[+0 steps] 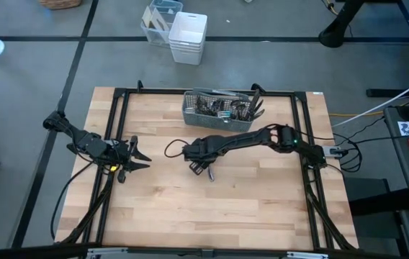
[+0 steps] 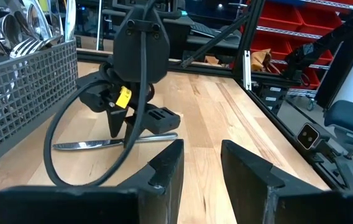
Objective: Sort silverware
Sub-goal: Put the knife into the silverware rack
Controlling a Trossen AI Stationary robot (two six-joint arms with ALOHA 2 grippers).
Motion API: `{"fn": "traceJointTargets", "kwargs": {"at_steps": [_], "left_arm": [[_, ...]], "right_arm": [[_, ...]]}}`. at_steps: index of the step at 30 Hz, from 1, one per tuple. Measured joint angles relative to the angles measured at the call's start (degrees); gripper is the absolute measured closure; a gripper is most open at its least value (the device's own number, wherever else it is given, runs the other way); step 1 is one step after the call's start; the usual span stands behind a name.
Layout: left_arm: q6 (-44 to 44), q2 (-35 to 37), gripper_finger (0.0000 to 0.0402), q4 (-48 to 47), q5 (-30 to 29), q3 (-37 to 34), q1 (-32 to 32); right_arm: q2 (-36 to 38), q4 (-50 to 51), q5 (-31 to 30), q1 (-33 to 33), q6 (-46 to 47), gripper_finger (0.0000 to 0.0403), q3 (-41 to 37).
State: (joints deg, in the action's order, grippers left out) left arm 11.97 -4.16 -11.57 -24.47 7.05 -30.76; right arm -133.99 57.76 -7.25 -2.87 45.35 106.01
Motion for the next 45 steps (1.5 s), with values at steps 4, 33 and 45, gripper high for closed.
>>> {"fn": "traceJointTargets", "kwargs": {"at_steps": [4,33,45], "left_arm": [[0.0,0.0,0.0302,-0.1,0.0,0.0,0.0],[-0.4,0.0,0.0302,-1.8,0.0,0.0,0.0],[-1.6,0.0,0.0302,-1.6,0.0,0.0,0.0]], "right_arm": [[0.1,-1.6,1.9,0.1,1.6,0.0226,-1.8],[0.2,-6.4,2.6,-0.1,3.9,0.0352,-3.1],[-0.4,-2.6,2.1,-0.1,0.6,0.0359,3.2]]}}
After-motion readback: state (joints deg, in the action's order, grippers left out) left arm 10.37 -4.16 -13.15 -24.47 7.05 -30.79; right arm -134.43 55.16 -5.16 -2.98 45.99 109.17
